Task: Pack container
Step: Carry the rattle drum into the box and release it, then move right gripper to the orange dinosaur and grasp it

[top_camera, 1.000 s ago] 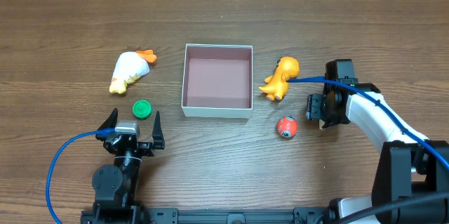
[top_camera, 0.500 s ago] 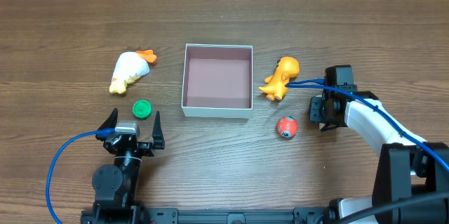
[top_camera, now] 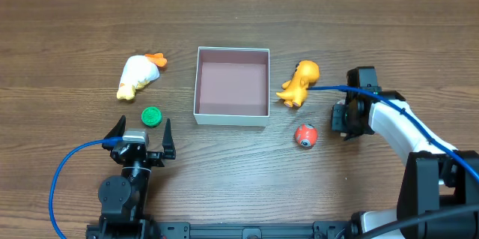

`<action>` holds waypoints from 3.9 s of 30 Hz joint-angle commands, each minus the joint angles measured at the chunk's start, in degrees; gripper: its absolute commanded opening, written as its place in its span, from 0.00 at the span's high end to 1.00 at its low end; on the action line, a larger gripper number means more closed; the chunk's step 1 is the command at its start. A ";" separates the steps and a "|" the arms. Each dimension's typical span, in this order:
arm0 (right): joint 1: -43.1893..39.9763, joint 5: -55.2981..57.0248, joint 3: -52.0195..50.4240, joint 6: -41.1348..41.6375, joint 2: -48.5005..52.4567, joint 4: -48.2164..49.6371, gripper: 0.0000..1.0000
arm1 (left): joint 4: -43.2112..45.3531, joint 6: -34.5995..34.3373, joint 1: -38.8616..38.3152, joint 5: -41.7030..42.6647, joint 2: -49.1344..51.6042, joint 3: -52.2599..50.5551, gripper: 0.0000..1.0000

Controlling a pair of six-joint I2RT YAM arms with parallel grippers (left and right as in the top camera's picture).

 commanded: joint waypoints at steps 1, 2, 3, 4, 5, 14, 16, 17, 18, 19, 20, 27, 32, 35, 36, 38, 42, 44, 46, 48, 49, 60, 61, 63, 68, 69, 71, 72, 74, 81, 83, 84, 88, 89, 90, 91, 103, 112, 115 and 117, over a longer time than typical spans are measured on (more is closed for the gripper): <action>-0.11 0.20 4.76 0.92 0.33 -1.14 0.90 | 0.15 1.11 0.42 0.83 -0.59 -0.48 0.00; -0.11 0.17 5.51 0.92 0.33 -1.70 0.92 | 0.17 1.11 0.42 0.83 -0.59 -0.48 0.00; -0.11 0.13 6.16 0.92 0.33 -2.34 0.94 | 0.15 1.11 0.42 0.83 -0.59 -0.48 0.00; -0.11 -0.04 7.45 0.94 0.33 -3.52 0.95 | 0.15 1.11 0.42 0.83 -0.59 -0.48 0.00; -0.09 -0.20 8.70 0.94 0.33 -4.61 0.96 | 0.17 1.11 0.42 0.83 -0.59 -0.48 0.00; 4.42 -3.76 28.81 1.14 0.31 -17.81 0.96 | 0.17 1.11 0.42 0.83 -0.59 -0.48 0.00; 7.21 -4.50 33.42 1.33 0.31 -20.31 0.96 | 0.17 1.11 0.42 0.83 -0.59 -0.48 0.00; 8.72 -5.44 35.41 1.36 0.31 -21.09 0.96 | 0.17 1.11 0.42 0.83 -0.59 -0.48 0.00; 10.36 -6.60 37.20 1.36 0.31 -21.64 0.96 | 0.15 1.11 0.42 0.83 -0.59 -0.48 0.00; 12.02 -7.78 38.69 1.38 0.31 -21.88 0.96 | 0.17 1.11 0.42 0.83 -0.59 -0.48 0.00; 14.23 -9.01 40.11 1.90 0.31 -21.77 0.96 | 0.15 1.11 0.42 0.83 -0.59 -0.48 0.00; 27.39 -10.08 40.70 7.08 0.35 -14.62 0.96 | 0.15 1.11 0.42 0.83 -0.59 -0.48 0.00; 34.95 -7.96 40.41 8.94 2.03 -9.27 0.96 | 0.17 1.11 0.42 0.83 -0.59 -0.48 0.00; 37.13 -4.90 40.41 10.84 4.70 -7.91 0.96 | 0.15 1.11 0.42 0.83 -0.59 -0.48 0.00; 37.31 -4.94 40.41 10.88 5.81 -7.65 0.96 | 0.15 1.11 0.42 0.83 -0.59 -0.48 0.00; 37.35 -4.98 40.41 11.69 8.13 -7.48 0.96 | 0.15 1.11 0.42 0.83 -0.59 -0.48 0.00; 37.35 -4.94 40.41 11.69 12.48 -6.23 0.96 | 0.17 1.11 0.42 0.83 -0.59 -0.48 0.00; 37.33 -4.72 40.41 11.69 13.90 -5.35 0.96 | 0.15 1.11 0.42 0.83 -0.59 -0.48 0.00; 37.33 -3.69 40.41 11.72 14.71 -4.87 0.96 | 0.17 1.11 0.42 0.83 -0.59 -0.48 0.00; 37.33 -1.99 40.41 11.80 15.39 -4.83 0.96 | 0.17 1.09 0.42 0.83 -0.59 -0.48 0.00; 37.33 -0.83 40.41 11.89 15.91 -4.98 0.96 | 0.17 1.11 0.42 0.83 -0.59 -0.48 0.00; 37.33 0.44 40.41 11.89 21.49 -6.47 0.91 | 0.15 1.11 0.42 0.83 -0.59 -0.48 0.00; 37.33 0.44 40.41 11.89 21.86 -6.58 0.89 | 0.17 1.11 0.42 0.83 -0.59 -0.48 0.00; 37.33 0.44 40.41 11.87 22.21 -6.60 0.85 | 0.15 1.11 0.42 0.83 -0.59 -0.48 0.00; 37.33 0.35 40.44 11.87 22.18 -6.62 0.79 | 0.17 1.09 0.42 0.83 -0.59 -0.48 0.00; 37.33 0.17 40.44 11.87 22.18 -6.80 0.68 | 0.17 1.11 0.42 0.83 -0.59 -0.48 0.00; 37.33 0.20 40.50 11.87 22.01 -7.28 0.53 | 0.15 1.11 0.42 0.83 -0.59 -0.48 0.00; 37.33 0.24 40.54 11.85 21.90 -7.50 0.49 | 0.17 1.11 0.42 0.83 -0.59 -0.48 0.00; 37.33 0.22 40.59 11.87 20.96 -7.63 0.46 | 0.17 1.11 0.42 0.83 -0.59 -0.48 0.00; 37.33 6.45 45.79 11.67 12.44 -12.02 0.46 | 0.15 1.11 0.42 0.83 -0.59 -0.48 0.00; 37.22 10.36 48.13 12.55 9.44 -15.08 0.44 | 0.15 1.11 0.42 0.83 -0.59 -0.48 0.00; 37.09 12.79 48.94 13.92 7.91 -16.44 0.42 | 0.15 1.11 0.42 0.83 -0.59 -0.48 0.00; 34.38 21.29 49.48 20.20 2.36 -21.18 0.41 | 0.17 1.11 0.42 0.83 -0.59 -0.48 0.00; 32.74 22.03 49.48 21.35 1.75 -22.21 0.41 | 0.17 1.11 0.42 0.83 -0.59 -0.48 0.00; 31.12 21.99 49.48 21.88 1.68 -22.93 0.40 | 0.17 1.11 0.42 0.83 -0.59 -0.48 0.00; 29.35 21.75 49.37 22.43 1.73 -23.63 0.40 | 0.17 1.11 0.42 0.83 -0.59 -0.48 0.00; 13.16 2.08 43.56 21.46 11.85 -19.71 0.30 | 0.15 1.11 0.42 0.83 -0.59 -0.48 0.00; 13.18 -3.82 43.45 22.21 22.08 -18.91 0.26 | 0.15 1.11 0.42 0.83 -0.59 -0.48 0.00; 13.18 -4.59 43.41 23.78 24.87 -20.09 0.26 | 0.17 1.11 0.42 0.83 -0.59 -0.48 0.00; 13.18 -4.59 43.39 25.11 26.21 -20.98 0.26 | 0.15 1.11 0.42 0.83 -0.59 -0.48 0.00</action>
